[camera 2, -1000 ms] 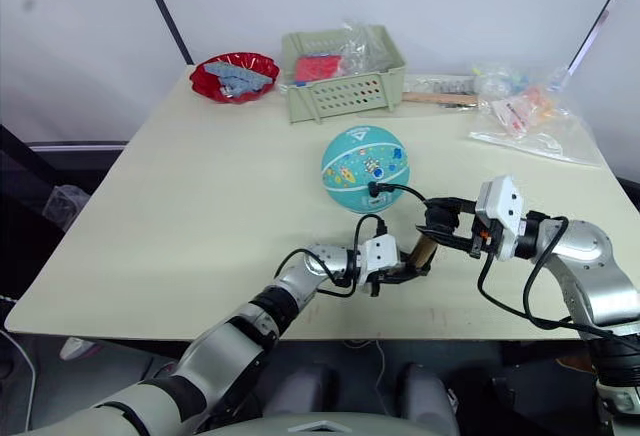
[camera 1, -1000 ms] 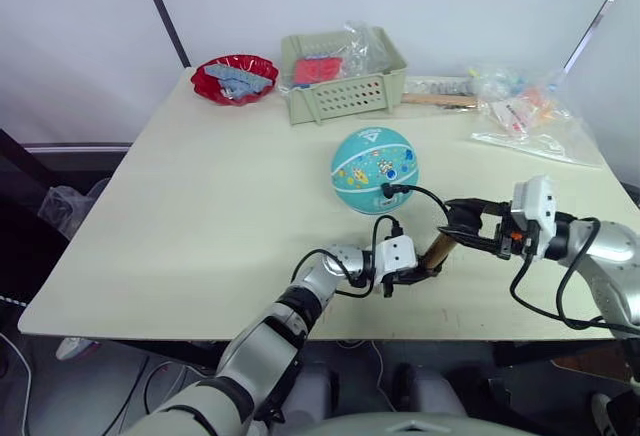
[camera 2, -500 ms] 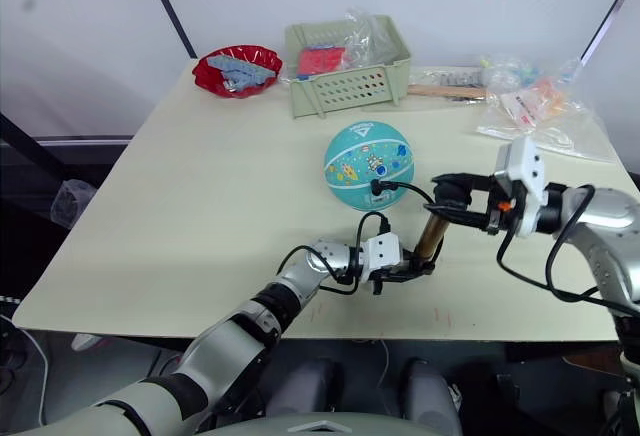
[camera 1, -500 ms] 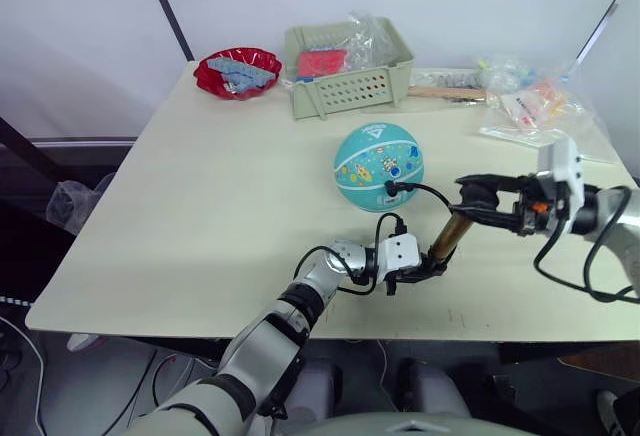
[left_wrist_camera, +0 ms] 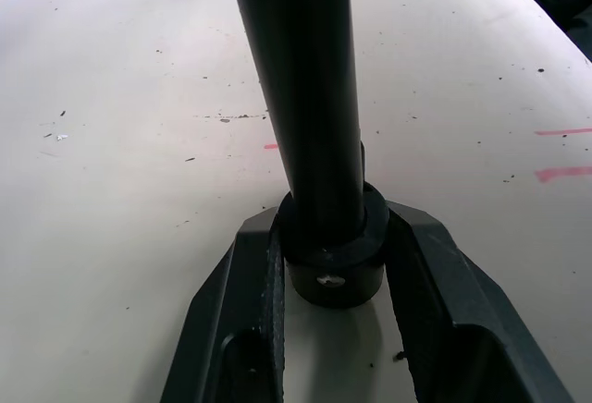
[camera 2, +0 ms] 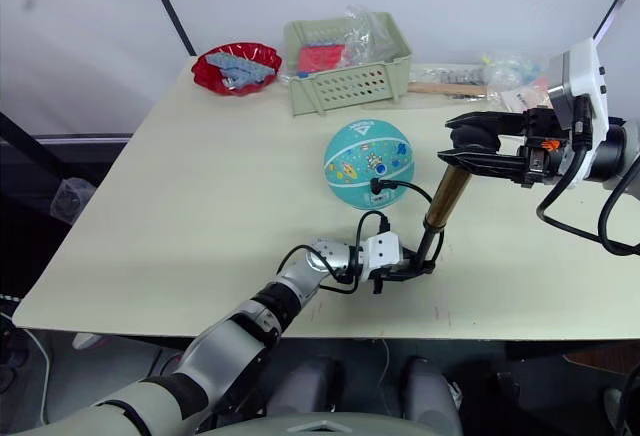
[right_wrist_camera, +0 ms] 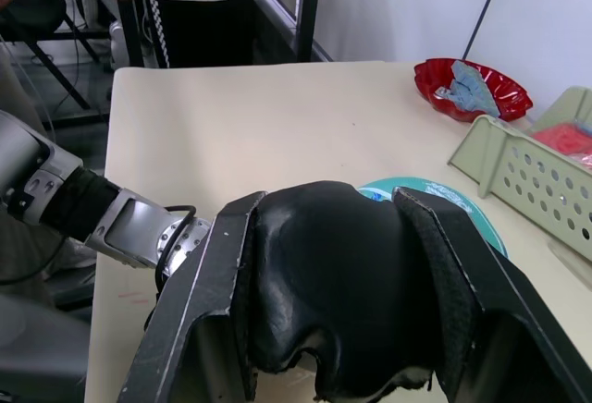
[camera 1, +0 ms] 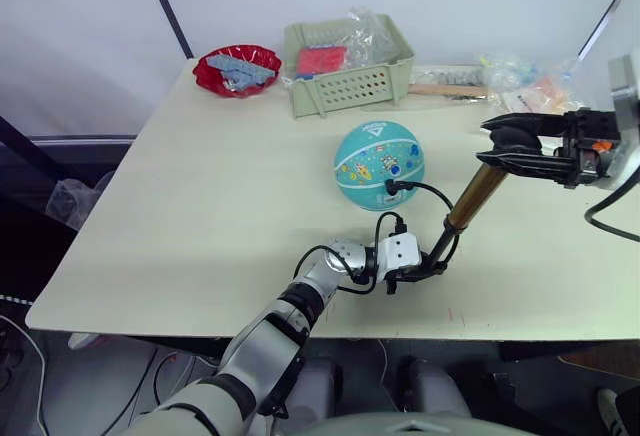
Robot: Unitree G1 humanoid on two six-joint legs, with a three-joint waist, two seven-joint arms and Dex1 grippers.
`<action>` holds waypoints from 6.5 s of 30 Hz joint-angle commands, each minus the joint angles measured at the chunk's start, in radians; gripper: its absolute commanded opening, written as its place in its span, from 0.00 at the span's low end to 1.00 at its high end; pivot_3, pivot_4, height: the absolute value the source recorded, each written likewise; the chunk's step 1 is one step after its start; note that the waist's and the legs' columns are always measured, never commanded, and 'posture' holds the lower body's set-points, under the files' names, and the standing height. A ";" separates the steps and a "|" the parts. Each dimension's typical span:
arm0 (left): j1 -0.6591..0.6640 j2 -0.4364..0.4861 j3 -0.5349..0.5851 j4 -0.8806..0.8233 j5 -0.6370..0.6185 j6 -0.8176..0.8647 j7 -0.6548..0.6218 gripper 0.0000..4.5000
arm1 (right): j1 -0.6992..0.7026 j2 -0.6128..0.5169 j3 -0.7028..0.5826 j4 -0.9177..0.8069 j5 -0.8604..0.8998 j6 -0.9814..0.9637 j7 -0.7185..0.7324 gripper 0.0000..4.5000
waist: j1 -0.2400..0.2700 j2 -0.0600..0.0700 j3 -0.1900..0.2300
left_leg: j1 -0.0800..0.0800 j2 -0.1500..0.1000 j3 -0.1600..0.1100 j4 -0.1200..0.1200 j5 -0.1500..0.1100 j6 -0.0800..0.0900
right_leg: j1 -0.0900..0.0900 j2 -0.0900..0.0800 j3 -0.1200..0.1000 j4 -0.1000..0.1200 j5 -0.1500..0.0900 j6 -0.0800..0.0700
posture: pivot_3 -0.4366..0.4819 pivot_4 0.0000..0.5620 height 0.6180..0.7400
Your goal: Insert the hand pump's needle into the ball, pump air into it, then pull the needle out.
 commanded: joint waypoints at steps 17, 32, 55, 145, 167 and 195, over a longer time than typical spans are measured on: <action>0.070 0.061 -0.045 0.126 0.093 0.093 0.008 0.24 | 0.349 0.215 0.208 0.170 -0.387 -0.414 0.007 0.36 | -0.004 -0.011 -0.012 | 0.003 0.000 0.000 0.000 0.000 0.000 | 0.002 0.003 0.000 0.001 0.000 0.000 | 0.48 0.27 1.00; 0.062 0.052 -0.046 0.135 0.095 0.096 0.008 0.24 | 0.162 0.097 0.024 0.023 -0.163 -0.232 0.024 0.36 | -0.002 0.003 -0.002 | 0.001 -0.001 0.000 0.000 0.000 0.000 | 0.001 0.002 0.000 0.000 0.000 0.000 | 0.48 0.27 1.00; 0.070 0.041 -0.044 0.144 0.099 0.092 0.013 0.24 | -0.054 -0.032 -0.093 0.005 0.027 0.055 -0.021 0.36 | 0.003 0.001 0.004 | -0.003 -0.002 -0.001 0.001 0.000 0.000 | -0.001 -0.004 -0.001 0.000 0.000 0.000 | 0.48 0.27 1.00; 0.081 0.051 -0.045 0.136 0.102 0.095 0.013 0.24 | 0.288 0.235 0.162 0.135 -0.335 -0.399 0.011 0.36 | -0.004 -0.010 -0.014 | 0.004 0.001 -0.001 0.000 0.000 0.000 | 0.003 0.003 0.000 0.001 -0.001 0.002 | 0.48 0.27 1.00; 0.081 0.049 -0.047 0.141 0.106 0.094 0.005 0.24 | -0.042 -0.041 -0.150 0.028 0.076 0.007 0.026 0.36 | 0.005 0.001 0.001 | -0.001 -0.001 -0.001 0.000 0.000 0.000 | 0.000 -0.001 0.000 0.000 0.000 0.001 | 0.48 0.27 1.00; 0.092 0.054 -0.045 0.124 0.100 0.099 0.008 0.24 | 0.341 0.207 0.221 0.129 -0.398 -0.398 0.007 0.36 | -0.005 -0.013 -0.016 | 0.004 0.001 -0.001 -0.001 0.000 0.000 | 0.003 0.000 0.000 0.000 -0.003 0.005 | 0.48 0.27 1.00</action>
